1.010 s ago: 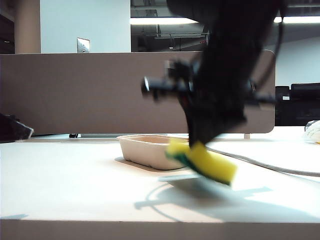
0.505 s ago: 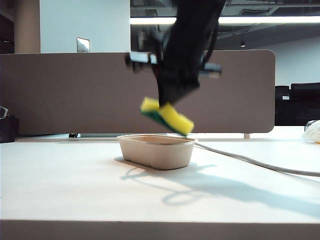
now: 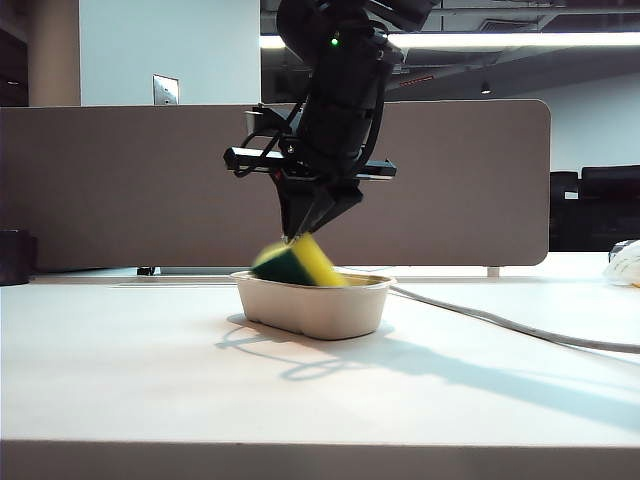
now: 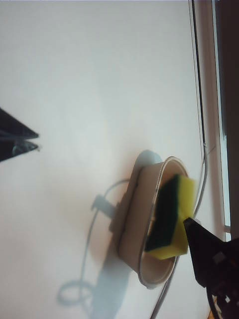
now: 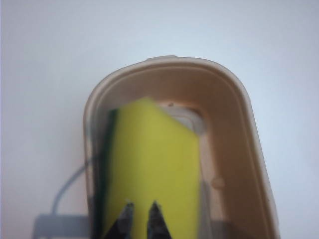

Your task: Pick up the cleaning sponge from the table and place it into the paper lunch box.

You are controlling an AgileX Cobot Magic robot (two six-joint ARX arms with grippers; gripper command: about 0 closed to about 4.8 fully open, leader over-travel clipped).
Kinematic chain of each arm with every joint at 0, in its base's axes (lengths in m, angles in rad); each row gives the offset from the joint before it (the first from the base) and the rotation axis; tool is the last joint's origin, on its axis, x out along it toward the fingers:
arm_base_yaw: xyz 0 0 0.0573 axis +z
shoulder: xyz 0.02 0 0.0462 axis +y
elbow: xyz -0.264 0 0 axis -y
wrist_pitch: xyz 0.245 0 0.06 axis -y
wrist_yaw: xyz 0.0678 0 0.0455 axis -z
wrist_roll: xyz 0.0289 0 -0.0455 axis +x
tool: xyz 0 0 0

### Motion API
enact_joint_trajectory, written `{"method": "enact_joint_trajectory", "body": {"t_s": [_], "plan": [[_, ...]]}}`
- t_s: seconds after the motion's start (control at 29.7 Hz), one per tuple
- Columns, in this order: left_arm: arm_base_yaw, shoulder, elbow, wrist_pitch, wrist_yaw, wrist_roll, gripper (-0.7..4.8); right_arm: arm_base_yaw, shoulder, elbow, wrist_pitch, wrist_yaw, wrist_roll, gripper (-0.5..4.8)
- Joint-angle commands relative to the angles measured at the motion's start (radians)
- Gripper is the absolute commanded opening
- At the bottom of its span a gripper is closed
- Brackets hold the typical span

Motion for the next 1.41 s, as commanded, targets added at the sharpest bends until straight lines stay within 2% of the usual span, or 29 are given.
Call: {"method": "enact_joint_trajectory", "body": {"t_s": [0.03,0.13,0.17,0.3,0.4,0.47,0.54,0.71,0.91,1.11,1.31,1.41], "plan": [[0.001,0.001,0.001,0.009,0.004,0.001,-0.05,-0.006,-0.006,0.006,-0.027,0.007,-0.003,1.4],[0.001,0.001,0.001,0.009,0.004,0.001,-0.05,-0.006,-0.012,0.006,-0.05,0.008,-0.003,2.62],[0.001,0.001,0.001,0.009,0.004,0.001,-0.05,-0.006,-0.017,0.006,-0.055,0.007,-0.003,2.76],[0.019,0.0,0.001,0.009,0.005,0.001,-0.05,0.0,-0.08,0.006,-0.077,0.019,0.001,2.73],[0.072,0.0,0.001,0.009,0.005,0.001,-0.05,0.009,-0.156,0.006,-0.076,0.068,0.007,2.28],[0.121,-0.003,0.001,0.009,0.005,0.001,-0.05,0.009,-0.216,0.006,-0.084,0.062,0.019,1.33],[0.172,-0.02,0.001,0.006,0.004,0.001,-0.05,0.01,-0.274,0.005,-0.118,0.057,0.02,-0.15],[0.238,-0.06,0.001,0.017,0.004,0.001,-0.05,0.022,-0.395,-0.03,-0.207,0.061,0.02,-0.05],[0.243,-0.06,0.001,0.012,0.005,0.001,-0.05,0.051,-0.611,-0.238,-0.098,0.071,0.036,-0.05],[0.256,-0.06,0.001,0.01,0.005,0.001,-0.05,0.058,-0.858,-0.498,0.035,0.26,0.08,-0.05],[0.28,-0.06,0.001,0.01,0.005,0.001,-0.05,0.025,-1.063,-0.671,0.114,0.272,0.081,-0.05],[0.284,-0.06,0.001,0.01,0.005,0.001,-0.05,0.024,-1.146,-0.745,0.158,0.34,0.084,-0.05]]}}
